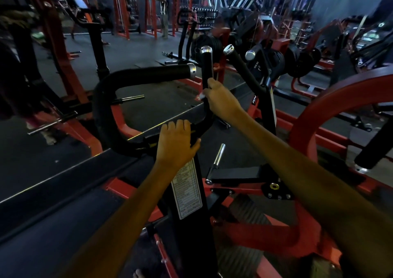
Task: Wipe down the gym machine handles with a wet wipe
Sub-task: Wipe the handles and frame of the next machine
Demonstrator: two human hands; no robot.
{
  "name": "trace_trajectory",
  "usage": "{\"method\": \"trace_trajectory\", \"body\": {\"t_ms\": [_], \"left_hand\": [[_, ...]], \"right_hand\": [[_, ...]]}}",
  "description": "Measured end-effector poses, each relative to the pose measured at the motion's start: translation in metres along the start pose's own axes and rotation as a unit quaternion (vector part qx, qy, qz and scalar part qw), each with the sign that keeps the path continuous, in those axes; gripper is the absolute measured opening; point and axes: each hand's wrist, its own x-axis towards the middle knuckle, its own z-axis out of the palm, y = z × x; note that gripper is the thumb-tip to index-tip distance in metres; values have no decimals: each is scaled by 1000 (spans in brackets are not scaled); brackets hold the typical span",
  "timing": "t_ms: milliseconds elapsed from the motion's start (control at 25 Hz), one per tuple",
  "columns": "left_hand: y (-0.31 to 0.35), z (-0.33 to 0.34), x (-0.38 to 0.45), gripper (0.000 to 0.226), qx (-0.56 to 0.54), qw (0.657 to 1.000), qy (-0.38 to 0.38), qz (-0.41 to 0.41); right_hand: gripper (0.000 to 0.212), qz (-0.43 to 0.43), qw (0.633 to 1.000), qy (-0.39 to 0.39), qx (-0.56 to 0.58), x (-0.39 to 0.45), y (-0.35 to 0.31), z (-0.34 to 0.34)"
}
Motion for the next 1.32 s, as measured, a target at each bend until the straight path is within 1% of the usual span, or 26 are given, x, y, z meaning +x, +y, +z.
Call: {"method": "trace_trajectory", "body": {"t_ms": [80,200,280,320,360,400,480,520,640,760,880,1040,1080,1160,1240,1320], "left_hand": [[0,3,-4,58,14,1000,2,-6],[-1,8,-14,70,60,997,44,-15],[-4,14,-20,77,58,997,45,-12],[-4,15,-22,79,51,998,42,-11],[-3,15,-23,81,46,998,40,-15],[-3,14,-23,81,46,998,42,-21],[-1,14,-24,82,59,996,51,-33],[-1,14,-25,81,63,996,54,-33],[-3,19,-28,81,59,995,76,-21],[-5,21,-28,82,53,993,109,-11],[-4,21,-30,82,63,992,105,-14],[-3,19,-30,83,84,993,82,-10],[-3,19,-30,83,87,993,83,-12],[-4,17,-31,83,96,993,72,-17],[-4,16,-31,83,91,994,58,-16],[-3,16,-31,83,75,996,47,-17]], "right_hand": [[17,2,1000,-19,15,-13,-10,4],[13,-5,997,-75,19,-30,-19,10],[13,8,993,-98,62,-29,-18,4],[14,22,992,-94,83,-22,-17,-4],[15,49,991,-68,100,-13,-16,-15],[16,75,992,-21,97,-3,-14,-24],[17,107,990,67,65,14,-13,-35],[19,109,990,82,46,18,-14,-34],[22,67,997,36,-11,9,-14,-12],[23,55,998,37,5,-3,-15,-6],[22,61,998,12,26,-10,-22,-10],[20,49,998,-40,-20,-29,-37,-3],[20,58,997,-50,-14,-33,-41,-1],[17,85,995,-42,17,-41,-49,2],[13,123,988,-27,88,-45,-54,5],[10,126,974,-50,184,-48,-52,3]]}}
